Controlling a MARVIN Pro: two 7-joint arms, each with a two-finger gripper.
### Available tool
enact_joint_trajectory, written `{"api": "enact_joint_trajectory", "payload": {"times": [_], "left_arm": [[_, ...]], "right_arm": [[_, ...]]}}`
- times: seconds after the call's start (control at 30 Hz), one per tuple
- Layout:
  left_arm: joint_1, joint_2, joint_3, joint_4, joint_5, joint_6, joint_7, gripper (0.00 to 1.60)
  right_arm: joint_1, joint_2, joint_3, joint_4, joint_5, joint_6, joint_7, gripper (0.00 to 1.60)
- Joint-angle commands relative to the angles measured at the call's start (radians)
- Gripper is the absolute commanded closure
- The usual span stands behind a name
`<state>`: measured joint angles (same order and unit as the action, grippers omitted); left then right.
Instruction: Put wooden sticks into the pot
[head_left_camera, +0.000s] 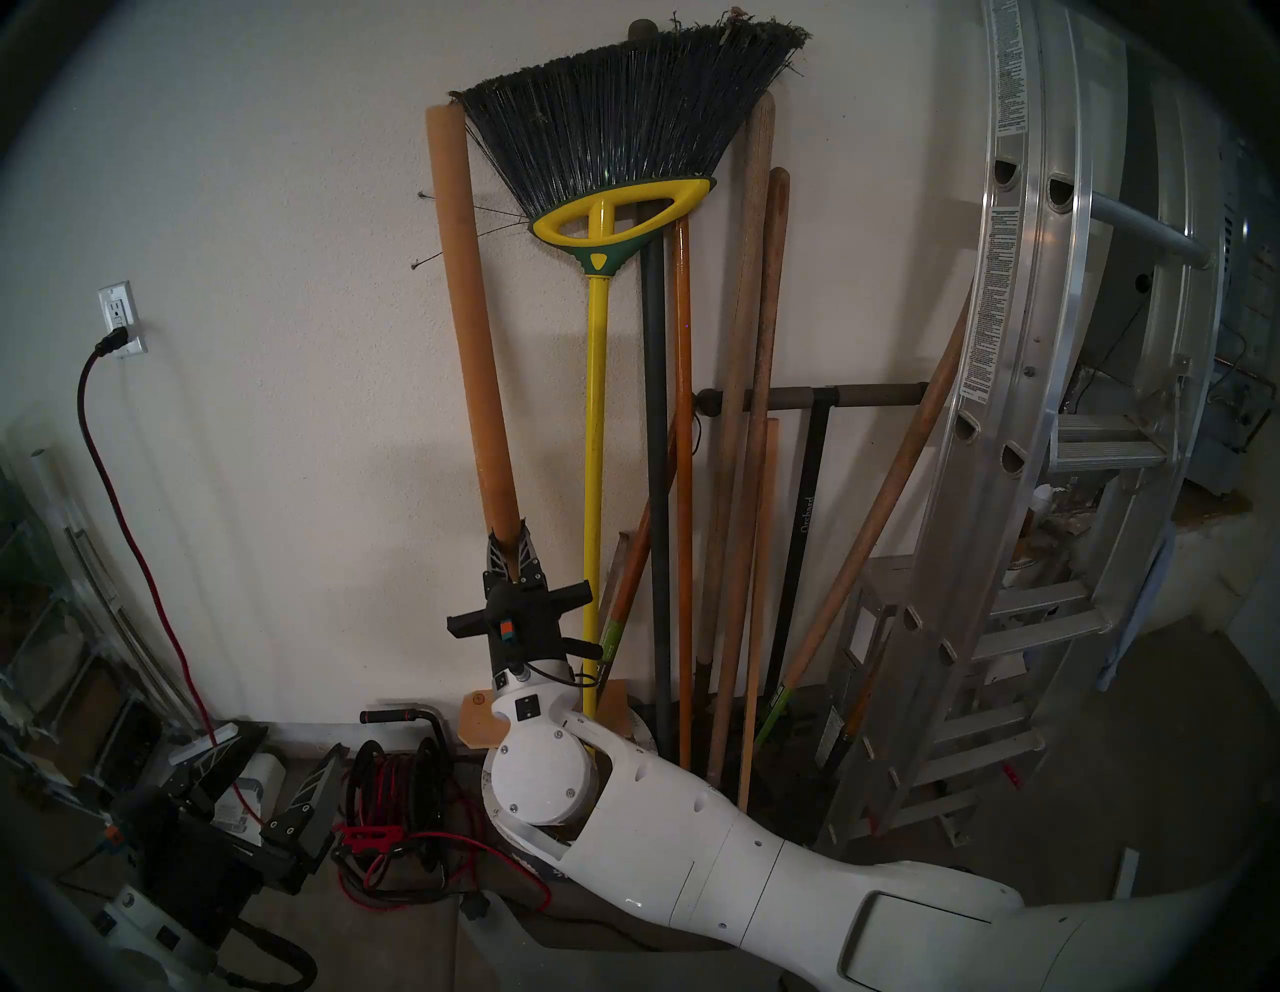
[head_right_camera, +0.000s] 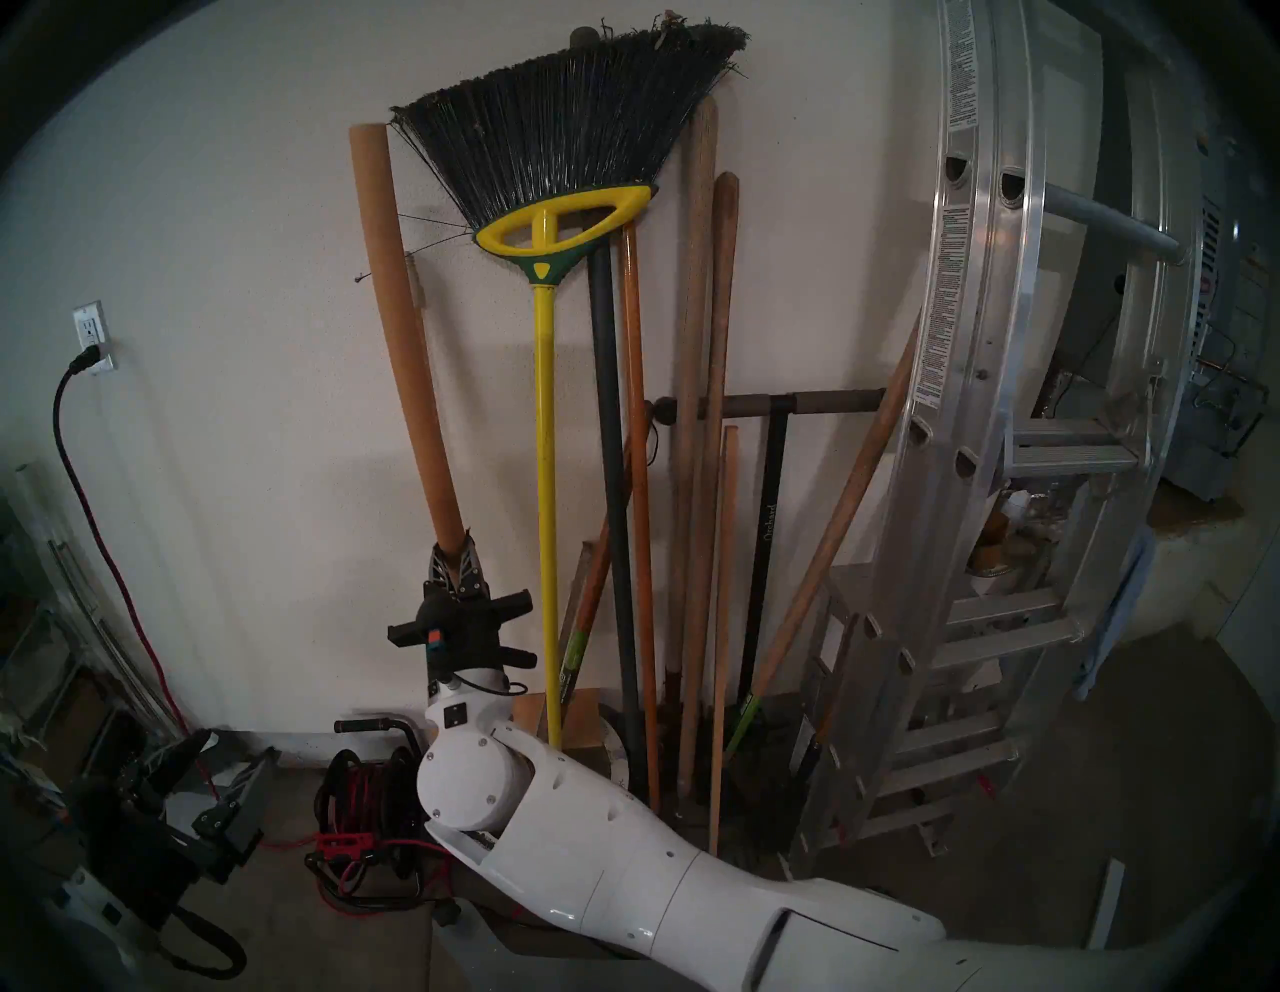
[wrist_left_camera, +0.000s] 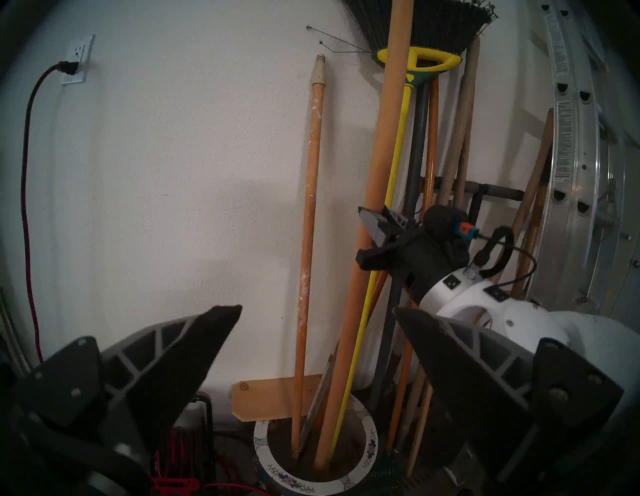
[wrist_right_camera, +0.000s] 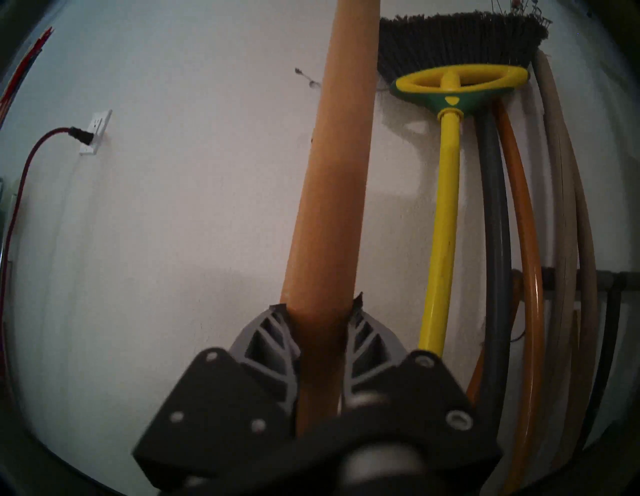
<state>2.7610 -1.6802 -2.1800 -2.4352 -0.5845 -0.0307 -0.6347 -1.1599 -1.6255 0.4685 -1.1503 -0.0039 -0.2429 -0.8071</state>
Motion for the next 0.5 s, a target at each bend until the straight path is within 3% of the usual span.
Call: {"api": "enact_joint_trajectory", "payload": {"times": [0.0, 0.2, 0.47], "left_arm": [[0.0, -0.003, 0.002, -0.008, -0.001, 0.0, 0.001, 0.0], [-0.001, -0.006, 0.001, -0.008, 0.0, 0.002, -0.001, 0.0], [-0.003, -0.008, 0.0, -0.008, 0.002, 0.004, -0.004, 0.0]], "right_arm": [[0.036, -0.061, -0.007, 0.107, 0.048, -0.06, 0.047, 1.6], [0.066, -0.112, -0.001, 0.249, 0.098, -0.1, 0.085, 1.6], [0.129, -0.146, 0.027, 0.369, 0.138, -0.103, 0.155, 1.6]]}}
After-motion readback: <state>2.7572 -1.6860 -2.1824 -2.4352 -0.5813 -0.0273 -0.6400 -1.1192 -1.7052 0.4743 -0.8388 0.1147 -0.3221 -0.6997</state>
